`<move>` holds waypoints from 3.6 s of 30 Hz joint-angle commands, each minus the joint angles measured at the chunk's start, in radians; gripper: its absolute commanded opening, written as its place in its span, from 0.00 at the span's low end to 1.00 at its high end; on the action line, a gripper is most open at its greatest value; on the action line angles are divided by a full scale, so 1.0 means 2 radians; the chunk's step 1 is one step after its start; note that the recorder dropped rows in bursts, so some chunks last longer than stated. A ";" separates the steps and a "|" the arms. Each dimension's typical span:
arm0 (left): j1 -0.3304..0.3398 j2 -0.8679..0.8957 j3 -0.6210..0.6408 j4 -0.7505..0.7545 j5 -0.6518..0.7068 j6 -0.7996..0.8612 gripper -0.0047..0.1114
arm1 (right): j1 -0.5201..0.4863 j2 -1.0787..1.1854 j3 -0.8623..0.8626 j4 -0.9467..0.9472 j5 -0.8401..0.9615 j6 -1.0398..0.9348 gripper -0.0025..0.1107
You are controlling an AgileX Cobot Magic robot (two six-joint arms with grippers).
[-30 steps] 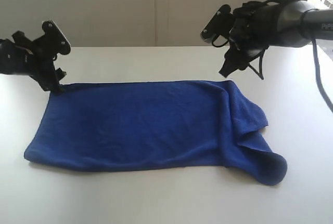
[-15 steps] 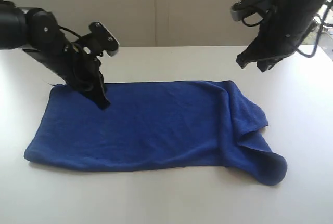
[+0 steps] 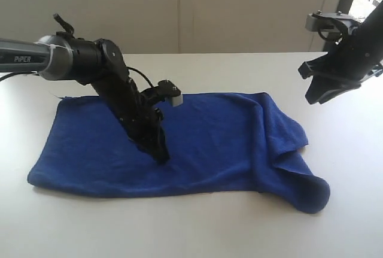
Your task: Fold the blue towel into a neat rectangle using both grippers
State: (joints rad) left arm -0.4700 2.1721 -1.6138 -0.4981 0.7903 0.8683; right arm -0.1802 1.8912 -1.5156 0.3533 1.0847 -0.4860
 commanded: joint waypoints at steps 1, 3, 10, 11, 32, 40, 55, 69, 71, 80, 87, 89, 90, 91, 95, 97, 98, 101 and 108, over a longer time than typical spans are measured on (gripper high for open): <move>-0.001 -0.002 -0.002 0.091 0.037 -0.054 0.04 | -0.003 0.031 0.003 -0.007 -0.019 0.011 0.37; -0.001 -0.001 -0.002 0.129 0.048 -0.071 0.04 | -0.003 0.048 0.003 -0.007 -0.027 0.011 0.40; 0.020 -0.001 -0.002 0.157 0.102 -0.093 0.04 | -0.003 0.096 0.003 0.002 -0.049 0.011 0.40; 0.024 -0.001 -0.002 0.158 0.113 -0.093 0.04 | -0.003 0.101 0.003 0.008 -0.051 0.009 0.40; 0.048 -0.001 -0.002 0.165 0.150 -0.094 0.04 | 0.023 0.135 0.003 0.019 -0.119 0.005 0.17; 0.048 -0.001 -0.002 0.165 0.149 -0.091 0.04 | 0.023 0.135 -0.011 -0.025 -0.148 0.006 0.02; 0.048 -0.001 -0.002 0.159 0.151 -0.091 0.04 | 0.023 0.164 -0.064 -0.153 -0.288 0.059 0.55; 0.048 -0.001 -0.002 0.146 0.138 -0.089 0.04 | 0.034 0.190 -0.062 -0.126 -0.153 0.087 0.02; 0.048 -0.001 -0.002 0.146 0.138 -0.089 0.04 | 0.034 0.196 -0.061 -0.126 -0.133 0.086 0.02; 0.048 -0.001 -0.002 0.146 0.137 -0.087 0.04 | 0.037 0.183 -0.061 -0.090 -0.045 0.039 0.02; 0.048 -0.001 -0.002 0.143 0.137 -0.087 0.04 | 0.040 0.171 -0.064 -0.095 -0.025 0.039 0.02; 0.048 -0.001 -0.002 0.142 0.138 -0.087 0.04 | 0.040 0.158 -0.067 -0.095 -0.045 0.040 0.02; 0.048 -0.001 -0.002 0.142 0.138 -0.087 0.04 | 0.040 0.153 -0.069 -0.095 -0.055 0.040 0.02; 0.048 -0.001 -0.002 0.141 0.138 -0.087 0.04 | 0.040 0.144 -0.073 -0.095 -0.065 0.040 0.02; 0.048 -0.001 -0.002 0.141 0.138 -0.087 0.04 | 0.039 0.126 -0.084 -0.114 -0.109 0.059 0.02; 0.048 -0.001 -0.002 0.141 0.138 -0.087 0.04 | 0.039 0.127 -0.086 -0.143 -0.130 0.081 0.02; 0.048 -0.001 -0.002 0.141 0.138 -0.087 0.04 | 0.039 0.132 -0.086 -0.160 -0.137 0.092 0.02; 0.048 -0.001 -0.002 0.141 0.138 -0.087 0.04 | 0.039 0.150 -0.086 -0.194 -0.140 0.107 0.02; 0.048 -0.001 -0.002 0.141 0.138 -0.084 0.04 | 0.039 0.181 -0.086 -0.199 -0.130 0.115 0.02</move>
State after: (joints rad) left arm -0.3747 2.1708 -1.6231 -0.1964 1.0585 0.6941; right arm -0.0997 2.2443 -1.6864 -0.0327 0.8202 -0.2641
